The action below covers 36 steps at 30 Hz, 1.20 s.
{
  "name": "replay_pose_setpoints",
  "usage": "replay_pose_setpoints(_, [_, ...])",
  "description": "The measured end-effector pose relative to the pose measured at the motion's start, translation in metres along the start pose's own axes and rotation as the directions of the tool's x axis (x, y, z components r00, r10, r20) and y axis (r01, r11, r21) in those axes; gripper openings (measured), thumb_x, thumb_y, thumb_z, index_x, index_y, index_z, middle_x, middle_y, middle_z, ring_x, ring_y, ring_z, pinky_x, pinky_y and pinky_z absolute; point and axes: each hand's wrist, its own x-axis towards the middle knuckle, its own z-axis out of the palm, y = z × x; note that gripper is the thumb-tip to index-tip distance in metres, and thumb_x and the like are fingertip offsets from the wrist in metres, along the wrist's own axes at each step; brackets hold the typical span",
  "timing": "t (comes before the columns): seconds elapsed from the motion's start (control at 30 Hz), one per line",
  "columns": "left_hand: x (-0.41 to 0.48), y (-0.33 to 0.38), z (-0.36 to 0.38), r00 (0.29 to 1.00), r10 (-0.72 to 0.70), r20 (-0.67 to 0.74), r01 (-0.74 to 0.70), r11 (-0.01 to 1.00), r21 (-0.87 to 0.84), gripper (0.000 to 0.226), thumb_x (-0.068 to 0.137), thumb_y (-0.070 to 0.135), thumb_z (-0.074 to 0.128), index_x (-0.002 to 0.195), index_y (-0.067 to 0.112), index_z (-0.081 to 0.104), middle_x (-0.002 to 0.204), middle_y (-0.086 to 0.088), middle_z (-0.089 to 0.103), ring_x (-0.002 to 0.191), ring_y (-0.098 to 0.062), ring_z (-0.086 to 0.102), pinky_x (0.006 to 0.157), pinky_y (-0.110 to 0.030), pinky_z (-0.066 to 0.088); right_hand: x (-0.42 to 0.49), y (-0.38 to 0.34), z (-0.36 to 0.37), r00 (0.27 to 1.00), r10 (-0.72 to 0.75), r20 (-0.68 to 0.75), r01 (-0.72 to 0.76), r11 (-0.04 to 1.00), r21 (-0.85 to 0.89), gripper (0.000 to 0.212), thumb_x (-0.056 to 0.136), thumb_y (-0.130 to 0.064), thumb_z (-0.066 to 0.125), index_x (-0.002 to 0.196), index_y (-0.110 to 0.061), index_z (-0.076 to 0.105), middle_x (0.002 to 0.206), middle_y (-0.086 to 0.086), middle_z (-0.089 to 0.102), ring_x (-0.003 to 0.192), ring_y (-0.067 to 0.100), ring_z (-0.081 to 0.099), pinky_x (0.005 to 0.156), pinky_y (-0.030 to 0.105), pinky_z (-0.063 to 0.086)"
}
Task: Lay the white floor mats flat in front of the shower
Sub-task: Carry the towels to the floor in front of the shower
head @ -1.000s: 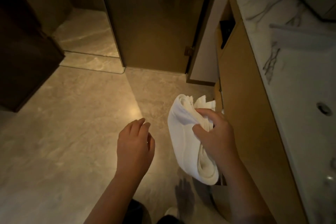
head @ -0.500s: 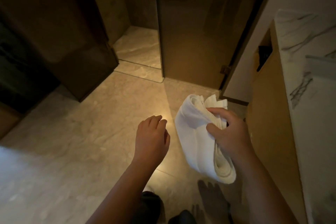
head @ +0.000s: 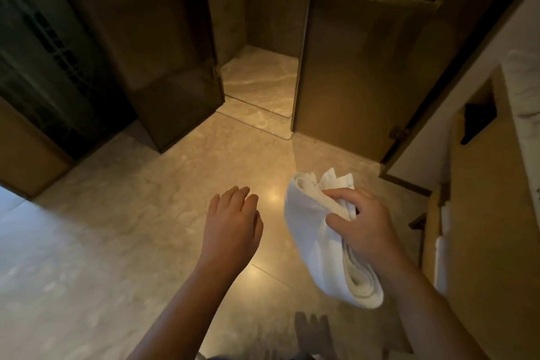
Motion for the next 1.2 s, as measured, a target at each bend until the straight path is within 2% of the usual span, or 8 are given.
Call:
replay_pose_setpoints(0.2, [-0.026, -0.125, -0.040, 0.991, -0.096, -0.088, 0.092, 0.994, -0.054, 0.036, 0.081, 0.021, 0.039, 0.096, 0.003, 0.066, 0.102, -0.015, 0.067, 0.097, -0.034, 0.062, 0.083, -0.047, 0.050, -0.001, -0.062, 0.108, 1.000, 0.009, 0.016, -0.009, 1.000, 0.007, 0.035, 0.073, -0.008, 0.064, 0.095, -0.035, 0.062, 0.100, -0.002, 0.059, 0.085, 0.006, 0.053, 0.064, 0.017, 0.040])
replay_pose_setpoints(0.37, [-0.048, -0.234, -0.070, 0.977, -0.112, -0.183, 0.110, 0.994, -0.020, 0.029, 0.078, 0.015, 0.047, 0.094, 0.002, 0.067, 0.101, -0.015, 0.068, 0.094, -0.033, 0.063, 0.082, -0.045, 0.048, 0.003, -0.119, 0.198, 0.999, 0.044, -0.018, -0.042, 0.995, 0.088, 0.036, 0.073, -0.003, 0.065, 0.096, -0.031, 0.062, 0.104, -0.004, 0.059, 0.096, 0.015, 0.054, 0.078, 0.026, 0.039])
replay_pose_setpoints(0.57, [-0.054, -0.309, -0.082, 0.969, -0.148, -0.199, 0.143, 0.989, -0.039, 0.025, 0.075, 0.013, 0.052, 0.094, 0.004, 0.067, 0.101, -0.014, 0.068, 0.093, -0.034, 0.063, 0.081, -0.046, 0.049, 0.019, -0.178, 0.267, 0.997, -0.050, 0.060, 0.044, 0.994, 0.097, 0.041, 0.075, -0.006, 0.064, 0.090, -0.043, 0.057, 0.097, -0.020, 0.055, 0.089, -0.008, 0.050, 0.070, 0.013, 0.039])
replay_pose_setpoints(0.67, [-0.047, -0.339, -0.080, 0.964, -0.193, -0.180, 0.185, 0.981, -0.058, 0.030, 0.078, 0.017, 0.046, 0.096, 0.004, 0.067, 0.103, -0.014, 0.067, 0.096, -0.034, 0.063, 0.083, -0.048, 0.050, 0.040, -0.195, 0.291, 0.992, -0.080, 0.099, 0.073, 0.995, 0.068, 0.040, 0.076, -0.006, 0.064, 0.094, -0.041, 0.058, 0.098, -0.020, 0.054, 0.091, -0.010, 0.049, 0.069, 0.011, 0.038])
replay_pose_setpoints(0.83, [-0.021, -0.384, -0.073, 0.954, -0.258, -0.154, 0.245, 0.964, -0.098, 0.034, 0.080, 0.019, 0.042, 0.097, 0.005, 0.067, 0.103, -0.013, 0.068, 0.097, -0.031, 0.063, 0.085, -0.048, 0.049, 0.096, -0.214, 0.323, 0.987, -0.091, 0.134, 0.095, 0.995, -0.022, 0.035, 0.076, -0.006, 0.064, 0.099, -0.033, 0.061, 0.096, -0.016, 0.055, 0.086, -0.006, 0.050, 0.065, 0.009, 0.035])
replay_pose_setpoints(0.97, [0.017, -0.433, -0.067, 0.952, -0.267, -0.149, 0.260, 0.963, -0.065, 0.022, 0.074, 0.007, 0.068, 0.096, 0.003, 0.067, 0.101, -0.015, 0.068, 0.094, -0.032, 0.064, 0.084, -0.045, 0.049, 0.155, -0.226, 0.356, 0.988, -0.107, 0.115, 0.117, 0.989, -0.087, 0.034, 0.076, -0.006, 0.065, 0.101, -0.030, 0.062, 0.091, -0.004, 0.053, 0.084, 0.012, 0.050, 0.065, 0.010, 0.035])
replay_pose_setpoints(1.1, [0.071, -0.477, -0.067, 0.971, -0.209, -0.114, 0.208, 0.978, -0.019, 0.021, 0.074, 0.007, 0.064, 0.095, 0.003, 0.068, 0.099, -0.015, 0.068, 0.091, -0.031, 0.064, 0.081, -0.041, 0.050, 0.211, -0.247, 0.384, 0.993, -0.111, 0.044, 0.115, 0.990, -0.086, 0.033, 0.077, -0.007, 0.064, 0.105, -0.024, 0.063, 0.083, -0.004, 0.048, 0.082, 0.020, 0.049, 0.060, 0.026, 0.036])
replay_pose_setpoints(1.2, [0.117, -0.504, -0.066, 0.975, -0.191, -0.110, 0.194, 0.981, 0.014, 0.023, 0.073, 0.007, 0.064, 0.095, 0.003, 0.068, 0.096, -0.016, 0.069, 0.090, -0.031, 0.065, 0.081, -0.040, 0.050, 0.253, -0.264, 0.395, 0.995, -0.100, 0.017, 0.101, 0.993, -0.064, 0.033, 0.078, -0.006, 0.063, 0.106, -0.022, 0.063, 0.092, 0.000, 0.050, 0.087, 0.017, 0.047, 0.074, 0.027, 0.033])
